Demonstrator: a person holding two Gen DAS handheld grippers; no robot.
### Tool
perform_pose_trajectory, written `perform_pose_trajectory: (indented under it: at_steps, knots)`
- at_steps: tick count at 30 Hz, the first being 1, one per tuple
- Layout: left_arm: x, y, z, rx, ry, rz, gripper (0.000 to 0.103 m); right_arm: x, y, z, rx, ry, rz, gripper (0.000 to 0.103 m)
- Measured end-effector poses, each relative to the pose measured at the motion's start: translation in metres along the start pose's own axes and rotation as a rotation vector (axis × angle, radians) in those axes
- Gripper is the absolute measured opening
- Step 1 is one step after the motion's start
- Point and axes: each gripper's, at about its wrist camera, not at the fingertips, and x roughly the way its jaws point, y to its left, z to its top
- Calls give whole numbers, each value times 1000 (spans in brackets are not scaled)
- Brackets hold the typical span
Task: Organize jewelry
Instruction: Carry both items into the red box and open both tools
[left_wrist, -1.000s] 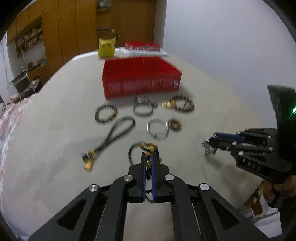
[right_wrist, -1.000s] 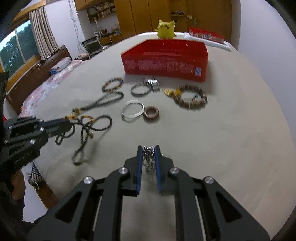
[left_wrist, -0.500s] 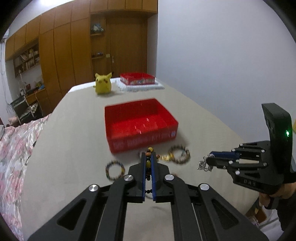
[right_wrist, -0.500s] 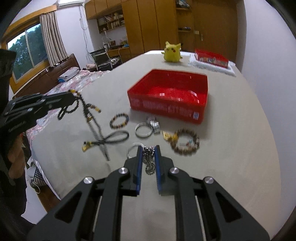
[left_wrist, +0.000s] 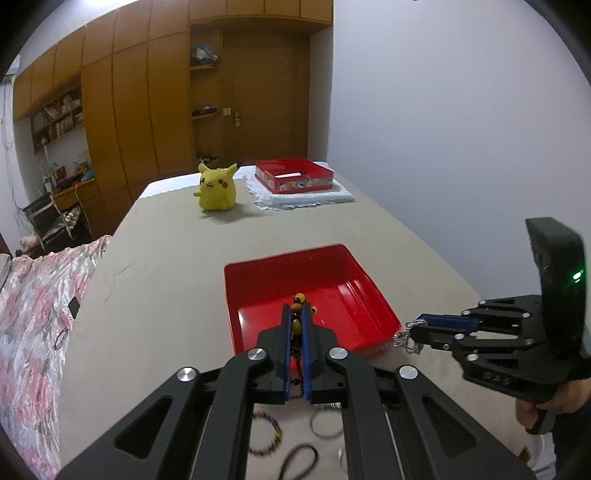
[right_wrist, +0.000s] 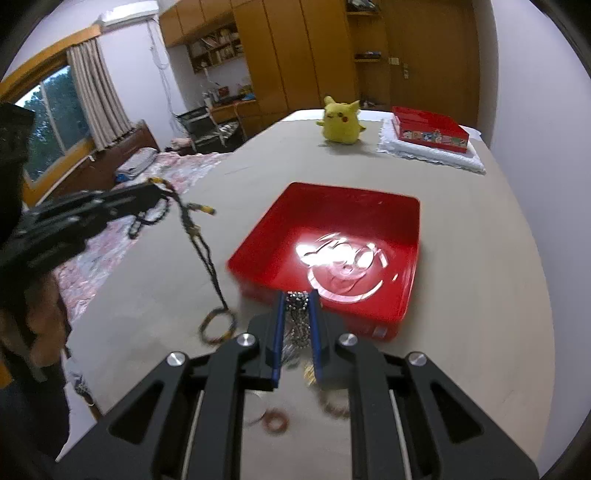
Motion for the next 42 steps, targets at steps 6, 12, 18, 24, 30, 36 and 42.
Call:
perform_pose_trajectory:
  at_steps: [6, 12, 18, 24, 30, 36, 42]
  knots:
    - [49, 12, 23, -7, 40, 15, 4, 65, -26, 25, 31, 69, -30, 11]
    - [124, 17, 1, -30, 149, 9, 4, 140, -53, 23, 77, 176, -61, 11]
    - [177, 18, -26, -34, 243, 5, 4, 176, -61, 10, 64, 239, -115, 11]
    - [198, 11, -46, -16, 301, 5, 11, 177, -55, 4, 33, 237, -166, 19]
    - [147, 14, -38, -8, 209, 29, 60, 142, -46, 4, 19, 164, -174, 39]
    - [50, 21, -48, 8, 86, 32, 87, 57, -19, -28, -1, 39, -107, 60]
    - [-13, 19, -122, 54, 77, 46, 92, 12, 14, -101, -47, 20, -71, 65]
